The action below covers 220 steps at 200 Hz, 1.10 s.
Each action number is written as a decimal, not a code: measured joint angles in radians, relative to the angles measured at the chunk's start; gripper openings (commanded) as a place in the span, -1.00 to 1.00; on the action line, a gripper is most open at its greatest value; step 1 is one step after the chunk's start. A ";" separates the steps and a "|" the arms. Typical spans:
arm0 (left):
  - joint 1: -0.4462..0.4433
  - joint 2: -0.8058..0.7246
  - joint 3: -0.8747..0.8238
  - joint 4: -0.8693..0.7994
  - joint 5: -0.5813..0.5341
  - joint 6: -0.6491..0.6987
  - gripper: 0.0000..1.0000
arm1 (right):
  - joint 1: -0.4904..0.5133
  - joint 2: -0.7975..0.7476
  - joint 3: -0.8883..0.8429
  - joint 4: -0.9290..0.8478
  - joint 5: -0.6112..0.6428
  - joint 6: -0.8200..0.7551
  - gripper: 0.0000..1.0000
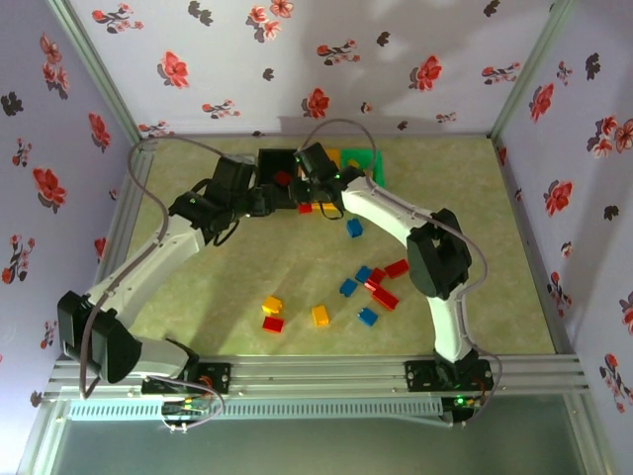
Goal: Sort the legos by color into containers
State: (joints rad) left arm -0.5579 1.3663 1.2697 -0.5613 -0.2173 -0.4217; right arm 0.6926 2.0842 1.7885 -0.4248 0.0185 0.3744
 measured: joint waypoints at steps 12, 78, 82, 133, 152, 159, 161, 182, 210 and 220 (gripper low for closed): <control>0.000 -0.014 -0.005 0.000 -0.001 0.000 0.39 | -0.015 0.024 0.029 0.024 -0.024 -0.008 -0.43; 0.000 -0.055 -0.030 -0.008 -0.001 0.000 0.39 | -0.035 0.181 0.266 0.104 -0.081 -0.053 -0.40; 0.000 -0.055 -0.031 -0.011 -0.001 0.000 0.39 | -0.035 0.191 0.281 0.109 -0.083 -0.054 -0.40; 0.000 -0.082 -0.065 -0.026 -0.001 -0.015 0.40 | -0.035 0.355 0.515 0.140 -0.101 -0.050 -0.28; 0.000 -0.090 -0.076 -0.027 0.000 -0.022 0.42 | -0.036 0.426 0.609 0.144 -0.102 -0.046 -0.13; 0.000 -0.092 -0.078 -0.027 0.000 -0.026 0.43 | -0.036 0.457 0.650 0.145 -0.102 -0.041 -0.03; 0.000 -0.093 -0.079 -0.027 0.000 -0.026 0.44 | -0.036 0.467 0.663 0.145 -0.103 -0.035 0.00; -0.005 -0.098 -0.092 -0.027 0.000 -0.038 0.48 | -0.037 0.531 0.745 0.143 -0.105 -0.026 0.30; -0.018 -0.103 -0.113 -0.031 0.001 -0.057 0.52 | -0.042 0.540 0.752 0.125 -0.105 -0.035 0.43; -0.024 -0.106 -0.124 -0.032 0.004 -0.067 0.53 | -0.045 0.537 0.753 0.121 -0.105 -0.043 0.44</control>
State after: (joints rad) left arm -0.5819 1.2602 1.1461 -0.5938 -0.2134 -0.4889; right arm 0.6476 2.6217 2.5412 -0.3038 -0.0868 0.3317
